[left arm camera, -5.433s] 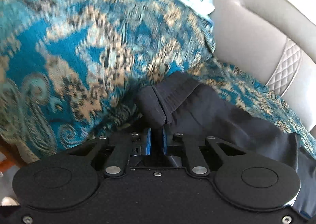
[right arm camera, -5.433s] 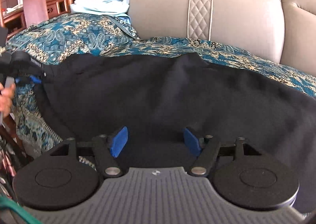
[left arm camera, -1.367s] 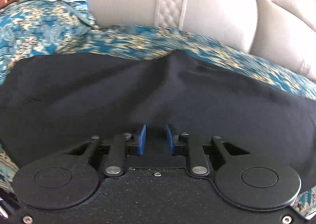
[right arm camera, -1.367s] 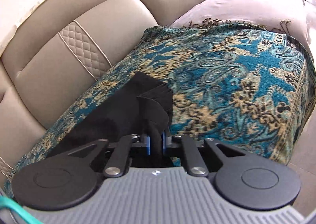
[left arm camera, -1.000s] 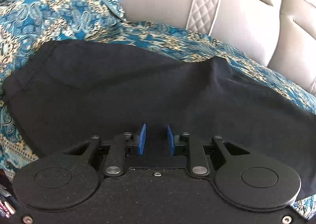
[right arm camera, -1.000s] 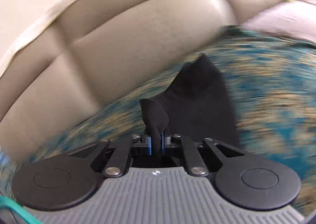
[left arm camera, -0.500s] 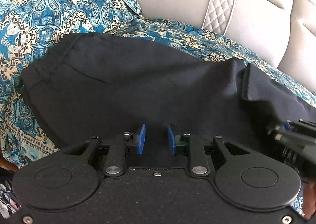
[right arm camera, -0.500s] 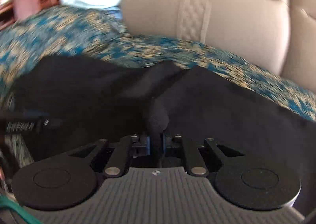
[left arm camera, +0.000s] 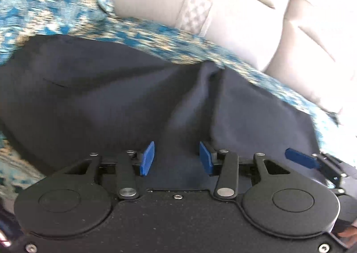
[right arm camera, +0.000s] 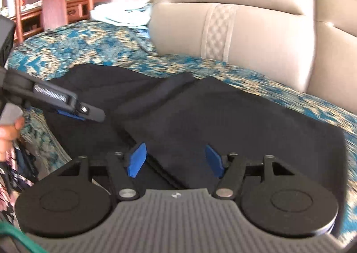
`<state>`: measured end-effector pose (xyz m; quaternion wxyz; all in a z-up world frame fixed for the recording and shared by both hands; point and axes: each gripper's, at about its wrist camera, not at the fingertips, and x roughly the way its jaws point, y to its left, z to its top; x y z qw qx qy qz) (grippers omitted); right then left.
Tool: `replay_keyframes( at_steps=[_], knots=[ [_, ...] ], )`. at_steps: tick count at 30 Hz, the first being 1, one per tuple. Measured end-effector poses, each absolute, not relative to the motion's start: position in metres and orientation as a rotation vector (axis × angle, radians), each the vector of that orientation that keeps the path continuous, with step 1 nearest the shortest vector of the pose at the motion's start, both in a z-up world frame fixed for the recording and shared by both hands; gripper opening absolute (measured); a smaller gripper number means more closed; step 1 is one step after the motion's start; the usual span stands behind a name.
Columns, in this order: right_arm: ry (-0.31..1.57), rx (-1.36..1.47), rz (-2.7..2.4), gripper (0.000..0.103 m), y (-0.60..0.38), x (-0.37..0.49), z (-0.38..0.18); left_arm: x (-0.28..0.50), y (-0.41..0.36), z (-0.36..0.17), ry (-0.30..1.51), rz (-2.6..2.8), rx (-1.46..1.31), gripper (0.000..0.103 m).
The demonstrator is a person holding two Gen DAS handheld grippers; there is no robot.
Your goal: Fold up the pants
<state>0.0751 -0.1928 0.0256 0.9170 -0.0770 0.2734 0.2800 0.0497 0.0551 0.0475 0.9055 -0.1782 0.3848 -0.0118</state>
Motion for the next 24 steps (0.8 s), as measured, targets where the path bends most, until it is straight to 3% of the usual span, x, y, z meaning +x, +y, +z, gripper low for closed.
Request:
replay_keyframes(
  at_steps=[5,8,13,15,17,18,21,24],
  knots=[
    [0.547,-0.152,0.381,0.076,-0.228,0.062,0.014,0.063,0.033,0.041,0.817,-0.05,-0.391,0.044],
    [0.529,-0.133,0.276,0.077,-0.248,0.05,0.009,0.074,0.024,0.034,0.816,-0.039,-0.43,0.05],
    [0.476,-0.082,0.19,0.09,-0.27,0.028,0.001,0.083,0.019,0.027,0.774,-0.033,-0.504,0.063],
    [0.471,-0.068,0.185,0.091,-0.274,0.023,0.0,0.088,0.016,0.027,0.774,-0.025,-0.497,0.063],
    [0.478,-0.085,0.176,0.092,-0.273,0.022,-0.003,0.09,0.007,0.029,0.779,-0.003,-0.436,0.038],
    [0.48,-0.109,0.174,0.092,-0.27,0.022,-0.006,0.091,0.002,0.029,0.793,0.01,-0.392,0.015],
    [0.466,-0.196,0.198,0.093,-0.255,0.018,-0.01,0.09,0.002,0.03,0.801,-0.037,-0.406,0.013],
    [0.415,-0.286,0.219,0.102,-0.238,0.011,-0.013,0.09,0.004,0.033,0.802,-0.038,-0.416,0.011]
  ],
)
